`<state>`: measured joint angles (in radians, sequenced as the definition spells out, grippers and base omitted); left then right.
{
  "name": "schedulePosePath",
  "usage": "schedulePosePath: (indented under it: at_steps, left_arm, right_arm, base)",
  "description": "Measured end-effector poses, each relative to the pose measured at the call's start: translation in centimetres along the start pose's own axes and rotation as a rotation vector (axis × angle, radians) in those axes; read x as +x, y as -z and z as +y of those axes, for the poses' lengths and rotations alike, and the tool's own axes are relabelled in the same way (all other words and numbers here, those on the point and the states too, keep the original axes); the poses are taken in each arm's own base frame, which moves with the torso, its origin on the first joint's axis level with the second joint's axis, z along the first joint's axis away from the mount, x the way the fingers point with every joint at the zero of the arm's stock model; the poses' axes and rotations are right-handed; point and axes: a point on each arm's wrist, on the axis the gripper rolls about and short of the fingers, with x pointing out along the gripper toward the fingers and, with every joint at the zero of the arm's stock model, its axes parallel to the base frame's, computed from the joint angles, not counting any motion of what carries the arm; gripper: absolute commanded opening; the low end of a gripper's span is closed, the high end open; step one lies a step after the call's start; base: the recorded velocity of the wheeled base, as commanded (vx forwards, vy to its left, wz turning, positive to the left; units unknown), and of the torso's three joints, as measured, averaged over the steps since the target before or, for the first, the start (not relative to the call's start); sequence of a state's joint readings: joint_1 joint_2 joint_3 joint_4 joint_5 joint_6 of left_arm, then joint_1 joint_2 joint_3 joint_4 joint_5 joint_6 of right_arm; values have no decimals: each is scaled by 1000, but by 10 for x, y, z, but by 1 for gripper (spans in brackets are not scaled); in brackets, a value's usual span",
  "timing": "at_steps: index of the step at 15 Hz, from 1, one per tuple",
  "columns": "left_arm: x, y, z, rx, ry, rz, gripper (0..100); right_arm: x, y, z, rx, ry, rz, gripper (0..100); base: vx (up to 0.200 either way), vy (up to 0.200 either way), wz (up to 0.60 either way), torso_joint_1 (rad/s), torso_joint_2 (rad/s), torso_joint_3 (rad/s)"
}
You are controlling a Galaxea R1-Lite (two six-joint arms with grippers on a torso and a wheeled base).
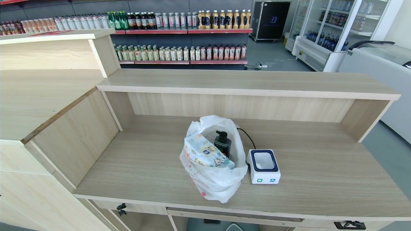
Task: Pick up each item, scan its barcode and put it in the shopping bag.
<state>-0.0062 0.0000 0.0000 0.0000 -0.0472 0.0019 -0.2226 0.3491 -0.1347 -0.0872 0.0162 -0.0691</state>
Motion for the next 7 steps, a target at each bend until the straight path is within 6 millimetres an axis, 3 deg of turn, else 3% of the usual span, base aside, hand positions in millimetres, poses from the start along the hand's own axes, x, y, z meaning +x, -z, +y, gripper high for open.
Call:
schedulePosePath:
  at_steps: [3,7]
  left_arm:
    - [0,0,0,0,-1,0,100]
    - [0,0,0,0,0,0,100]
  right_arm:
    - [-12,43,1,90,13,22,100]
    - [-15,51,1,91,-1,-17,100]
  base:
    - [0,0,0,0,0,0]
    - [0,0,0,0,0,0]
